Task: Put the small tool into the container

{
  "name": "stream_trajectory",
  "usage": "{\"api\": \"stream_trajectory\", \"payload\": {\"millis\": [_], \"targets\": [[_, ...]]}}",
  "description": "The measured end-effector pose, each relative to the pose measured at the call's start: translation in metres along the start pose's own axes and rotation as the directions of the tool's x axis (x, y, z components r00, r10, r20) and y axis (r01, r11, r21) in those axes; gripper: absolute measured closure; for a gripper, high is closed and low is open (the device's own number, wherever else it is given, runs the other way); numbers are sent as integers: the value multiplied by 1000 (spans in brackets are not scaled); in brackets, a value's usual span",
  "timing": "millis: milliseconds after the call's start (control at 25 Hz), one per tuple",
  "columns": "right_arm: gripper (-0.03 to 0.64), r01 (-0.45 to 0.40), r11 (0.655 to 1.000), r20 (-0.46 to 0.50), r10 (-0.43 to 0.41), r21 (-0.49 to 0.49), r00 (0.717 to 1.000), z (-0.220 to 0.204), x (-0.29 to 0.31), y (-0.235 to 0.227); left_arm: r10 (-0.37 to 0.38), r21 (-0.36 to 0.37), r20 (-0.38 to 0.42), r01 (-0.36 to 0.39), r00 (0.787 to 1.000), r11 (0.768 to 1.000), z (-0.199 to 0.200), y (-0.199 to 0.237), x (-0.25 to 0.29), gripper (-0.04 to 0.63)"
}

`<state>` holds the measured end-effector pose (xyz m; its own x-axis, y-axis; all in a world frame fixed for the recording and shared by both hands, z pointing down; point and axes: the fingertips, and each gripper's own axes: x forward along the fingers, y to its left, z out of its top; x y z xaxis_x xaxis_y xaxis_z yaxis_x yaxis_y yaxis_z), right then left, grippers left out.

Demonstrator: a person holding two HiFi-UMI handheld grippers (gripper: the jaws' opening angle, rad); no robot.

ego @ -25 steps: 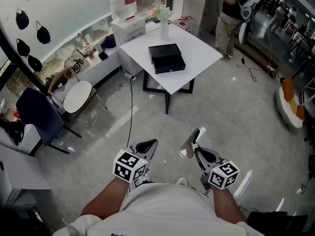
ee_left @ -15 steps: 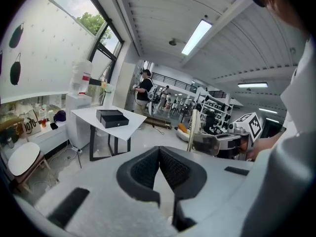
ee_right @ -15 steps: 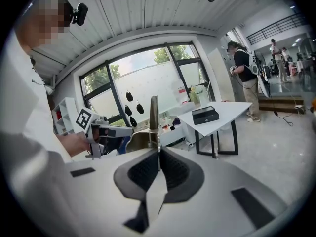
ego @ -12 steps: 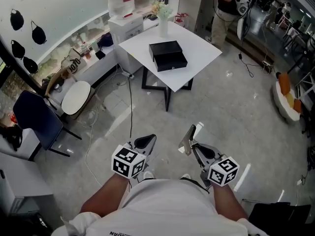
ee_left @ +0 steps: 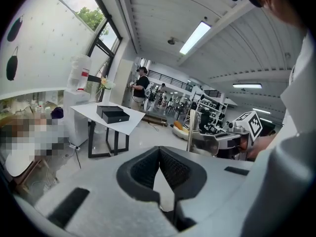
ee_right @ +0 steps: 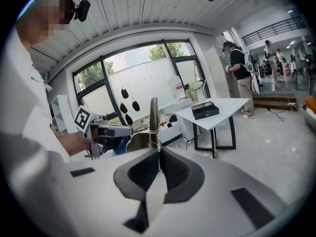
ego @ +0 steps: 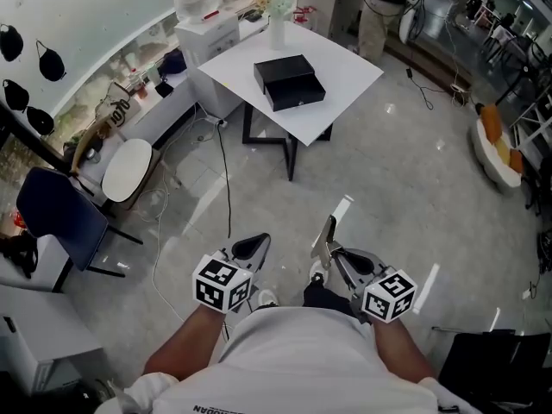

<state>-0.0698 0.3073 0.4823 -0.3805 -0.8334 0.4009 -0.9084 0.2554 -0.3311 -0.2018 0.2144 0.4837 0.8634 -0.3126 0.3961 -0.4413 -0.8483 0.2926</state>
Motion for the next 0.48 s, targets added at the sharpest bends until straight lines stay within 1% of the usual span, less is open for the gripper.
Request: {"api": "stream_trajectory", "payload": {"millis": [240, 400, 480], "targets": [[606, 16, 1000, 11, -16, 15, 1000, 13, 8, -24, -4, -18, 8, 4, 1000, 1000, 11, 2, 21, 586], [606, 2, 1000, 1, -2, 11, 1000, 25, 25, -54, 9, -24, -13, -9, 1000, 1000, 13, 1, 43, 586], [606, -14, 1000, 8, 14, 4, 1000, 40, 32, -67, 18, -30, -15, -19, 1000, 999, 19, 2, 55, 586]]}}
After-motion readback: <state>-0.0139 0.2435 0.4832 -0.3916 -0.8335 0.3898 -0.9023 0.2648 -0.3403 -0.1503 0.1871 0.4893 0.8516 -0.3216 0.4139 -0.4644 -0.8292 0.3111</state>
